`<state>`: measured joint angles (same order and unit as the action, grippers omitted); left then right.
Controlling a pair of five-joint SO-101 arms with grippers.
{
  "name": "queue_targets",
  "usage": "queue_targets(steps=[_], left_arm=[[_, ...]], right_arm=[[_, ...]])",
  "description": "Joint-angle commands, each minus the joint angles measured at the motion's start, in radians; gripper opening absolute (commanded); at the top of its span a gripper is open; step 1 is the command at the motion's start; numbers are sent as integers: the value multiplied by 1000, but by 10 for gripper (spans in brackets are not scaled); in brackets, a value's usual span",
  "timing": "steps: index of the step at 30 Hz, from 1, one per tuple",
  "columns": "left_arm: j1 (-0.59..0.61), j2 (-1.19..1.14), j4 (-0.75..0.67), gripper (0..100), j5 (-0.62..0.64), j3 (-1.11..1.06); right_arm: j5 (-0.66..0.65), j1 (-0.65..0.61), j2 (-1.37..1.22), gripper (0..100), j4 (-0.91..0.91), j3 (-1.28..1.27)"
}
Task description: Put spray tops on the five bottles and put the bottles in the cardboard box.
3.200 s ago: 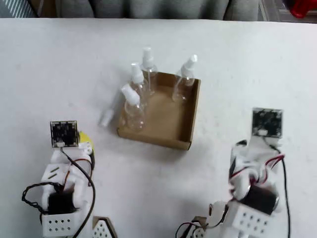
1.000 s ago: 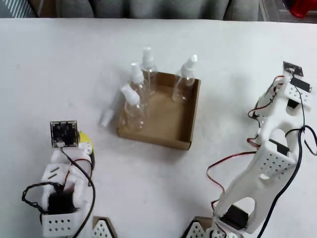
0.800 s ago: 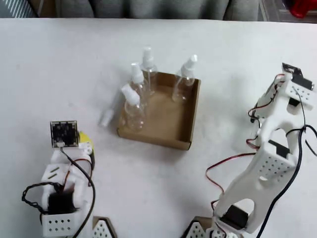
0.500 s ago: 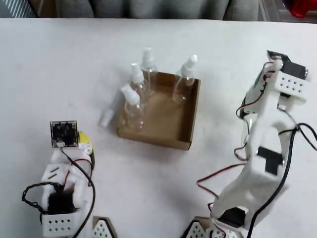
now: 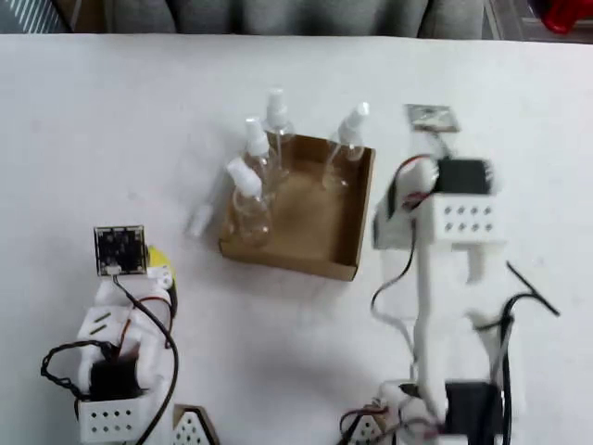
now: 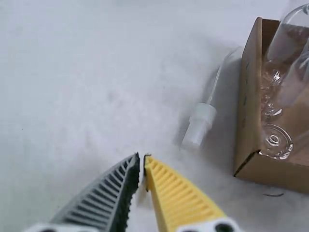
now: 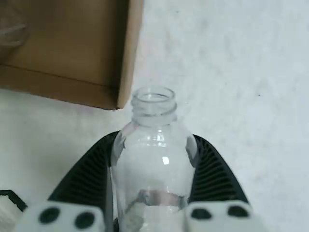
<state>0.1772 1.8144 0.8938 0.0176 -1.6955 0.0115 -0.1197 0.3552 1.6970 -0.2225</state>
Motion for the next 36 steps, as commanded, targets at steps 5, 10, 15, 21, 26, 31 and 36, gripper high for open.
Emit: queue_targets(steps=[5, 10, 15, 21, 26, 31, 36], left_arm=[[-4, 13, 6, 24, -8, 3], [-4, 13, 6, 24, -8, 3], [-4, 13, 6, 24, -8, 3], [-4, 13, 6, 24, -8, 3], [-4, 13, 2, 24, -8, 3], [-4, 13, 0, 24, -8, 3], [-4, 13, 0, 24, -8, 3]], right_arm=[[201, -334, 139, 17, 28, -146], [195, -615, 127, 17, -4, -215], [181, -719, 127, 18, -148, -273], [180, -745, 127, 18, -398, -430], [172, -791, 127, 19, -584, -545], [106, -791, 125, 115, -719, -626], [101, -791, 125, 224, -760, -663]])
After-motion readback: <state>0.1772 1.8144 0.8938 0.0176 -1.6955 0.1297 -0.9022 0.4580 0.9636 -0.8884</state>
